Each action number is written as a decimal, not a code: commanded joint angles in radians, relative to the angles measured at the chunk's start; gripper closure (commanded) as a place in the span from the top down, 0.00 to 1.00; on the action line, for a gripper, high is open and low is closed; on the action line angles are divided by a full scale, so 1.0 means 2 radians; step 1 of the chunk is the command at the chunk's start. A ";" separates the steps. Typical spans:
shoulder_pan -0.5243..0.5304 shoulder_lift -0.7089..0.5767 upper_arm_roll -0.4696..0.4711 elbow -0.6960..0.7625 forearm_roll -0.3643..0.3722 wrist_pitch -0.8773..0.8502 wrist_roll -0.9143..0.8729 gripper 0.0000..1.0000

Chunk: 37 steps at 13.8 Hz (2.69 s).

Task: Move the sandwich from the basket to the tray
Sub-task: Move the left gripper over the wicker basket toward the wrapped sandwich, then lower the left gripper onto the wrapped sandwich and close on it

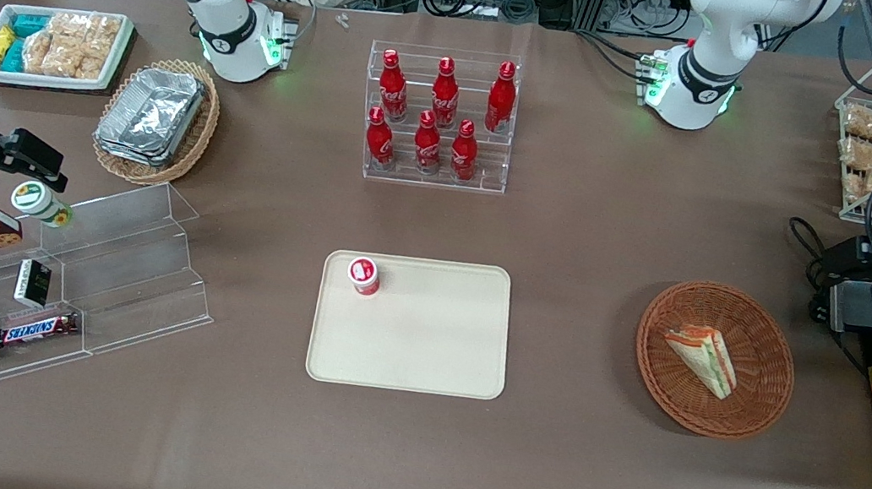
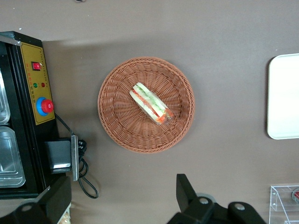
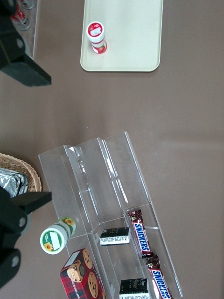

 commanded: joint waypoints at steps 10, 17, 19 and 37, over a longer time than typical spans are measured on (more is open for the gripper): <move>-0.005 -0.003 0.010 -0.077 -0.004 0.056 -0.003 1.00; 0.012 0.022 0.010 -0.222 -0.013 0.231 -0.069 1.00; 0.011 0.040 0.010 -0.250 -0.013 0.284 -0.118 1.00; 0.011 0.126 0.007 -0.305 -0.011 0.433 -0.329 0.48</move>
